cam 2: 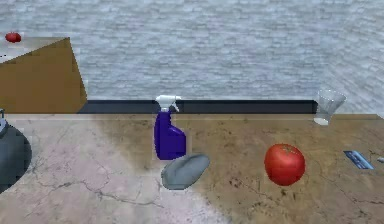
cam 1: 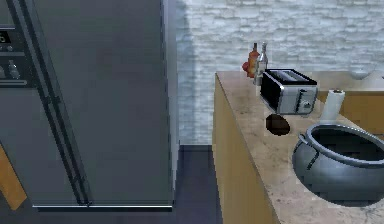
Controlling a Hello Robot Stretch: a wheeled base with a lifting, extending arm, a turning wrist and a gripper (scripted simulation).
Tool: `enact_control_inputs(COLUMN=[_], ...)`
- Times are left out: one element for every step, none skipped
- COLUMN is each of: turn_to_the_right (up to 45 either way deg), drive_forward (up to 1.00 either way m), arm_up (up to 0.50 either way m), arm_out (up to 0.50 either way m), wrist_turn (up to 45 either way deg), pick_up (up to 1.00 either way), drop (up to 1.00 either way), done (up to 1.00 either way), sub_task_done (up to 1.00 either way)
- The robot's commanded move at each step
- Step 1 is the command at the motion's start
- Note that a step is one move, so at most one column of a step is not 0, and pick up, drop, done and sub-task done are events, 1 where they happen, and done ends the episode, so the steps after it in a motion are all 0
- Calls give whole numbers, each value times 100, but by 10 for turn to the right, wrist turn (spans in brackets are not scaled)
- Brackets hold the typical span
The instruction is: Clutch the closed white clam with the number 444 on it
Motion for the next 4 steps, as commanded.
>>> enact_control_inputs(turn_to_the_right=[0, 0, 0, 0], drive_forward=[0, 0, 0, 0], arm_up=[38, 0, 0, 0], arm_out=[0, 8, 0, 0], wrist_turn=[0, 0, 450, 450], pick_up=[0, 0, 0, 0], drop=[0, 0, 0, 0], done=[0, 0, 0, 0], sub_task_done=[0, 0, 0, 0])
